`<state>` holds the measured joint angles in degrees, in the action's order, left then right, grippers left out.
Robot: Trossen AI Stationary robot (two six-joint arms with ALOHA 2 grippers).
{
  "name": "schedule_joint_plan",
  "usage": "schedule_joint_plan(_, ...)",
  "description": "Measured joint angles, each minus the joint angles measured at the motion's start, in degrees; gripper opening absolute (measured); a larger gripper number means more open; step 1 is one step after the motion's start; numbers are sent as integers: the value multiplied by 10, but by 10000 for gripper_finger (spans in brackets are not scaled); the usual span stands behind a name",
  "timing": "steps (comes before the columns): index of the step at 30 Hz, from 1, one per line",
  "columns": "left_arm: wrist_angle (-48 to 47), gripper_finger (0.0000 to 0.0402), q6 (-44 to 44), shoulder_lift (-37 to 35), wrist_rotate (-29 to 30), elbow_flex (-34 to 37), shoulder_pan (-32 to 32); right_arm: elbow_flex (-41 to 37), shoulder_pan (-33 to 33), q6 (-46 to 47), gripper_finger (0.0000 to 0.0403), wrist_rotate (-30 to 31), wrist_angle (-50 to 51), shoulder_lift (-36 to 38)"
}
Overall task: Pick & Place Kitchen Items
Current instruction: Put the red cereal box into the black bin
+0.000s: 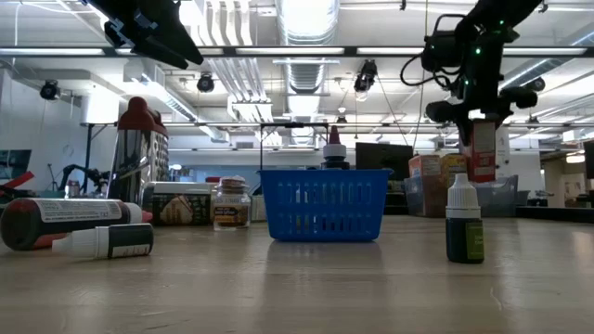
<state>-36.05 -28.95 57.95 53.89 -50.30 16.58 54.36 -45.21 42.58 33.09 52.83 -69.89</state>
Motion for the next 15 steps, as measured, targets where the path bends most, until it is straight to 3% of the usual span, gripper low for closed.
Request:
schedule_joint_plan(8,0,300,0,0,0,0,0,-47,-10,-15,196,-26,-54,0)
schedule_joint_plan(15,0,300,0,0,0,0,0,-64,-11,-21,185,-27,-72,0)
